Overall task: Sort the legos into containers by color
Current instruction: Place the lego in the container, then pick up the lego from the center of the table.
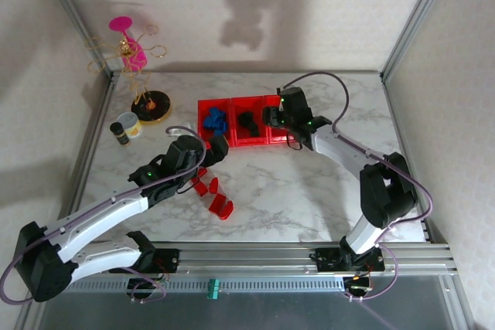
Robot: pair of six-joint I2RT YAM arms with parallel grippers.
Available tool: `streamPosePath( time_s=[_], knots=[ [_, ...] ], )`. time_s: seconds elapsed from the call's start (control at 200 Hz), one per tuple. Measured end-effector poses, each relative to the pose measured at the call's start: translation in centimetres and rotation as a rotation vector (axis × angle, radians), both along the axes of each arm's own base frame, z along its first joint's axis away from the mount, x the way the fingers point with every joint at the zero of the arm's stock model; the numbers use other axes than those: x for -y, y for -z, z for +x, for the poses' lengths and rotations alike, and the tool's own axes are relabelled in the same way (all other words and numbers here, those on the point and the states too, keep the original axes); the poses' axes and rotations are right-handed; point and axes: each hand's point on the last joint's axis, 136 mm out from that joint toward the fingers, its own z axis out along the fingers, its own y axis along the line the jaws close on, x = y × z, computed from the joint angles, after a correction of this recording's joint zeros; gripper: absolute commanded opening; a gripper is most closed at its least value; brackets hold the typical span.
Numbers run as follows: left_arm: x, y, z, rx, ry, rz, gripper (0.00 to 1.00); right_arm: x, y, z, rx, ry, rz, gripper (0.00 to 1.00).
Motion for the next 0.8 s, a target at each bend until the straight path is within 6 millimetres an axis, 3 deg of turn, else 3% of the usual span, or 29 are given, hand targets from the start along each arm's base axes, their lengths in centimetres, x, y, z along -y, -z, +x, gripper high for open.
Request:
streamPosePath(
  time_s=[0.145, 0.32, 0.531, 0.801],
  knots=[
    [-1.3, -0.7, -0.8, 0.024, -0.027, -0.009, 1.0, -1.4, 0.6, -3.1, -0.027, -0.061, -0.001, 0.61],
    [-2.8, 0.1, -2.0, 0.01, -0.057, -0.005, 1.0, -3.9, 0.8, -6.4, -0.043, -0.143, -0.005, 0.64],
    [-4.4, 1.8, -3.3, -0.024, -0.098, -0.003, 1.0, -7.4, 2.4, -11.4, -0.083, -0.266, -0.016, 0.69],
    [-5.8, 4.4, -4.8, -0.077, -0.138, -0.009, 1.0, -9.3, 5.5, -16.2, -0.146, -0.358, -0.042, 0.73]
  ],
)
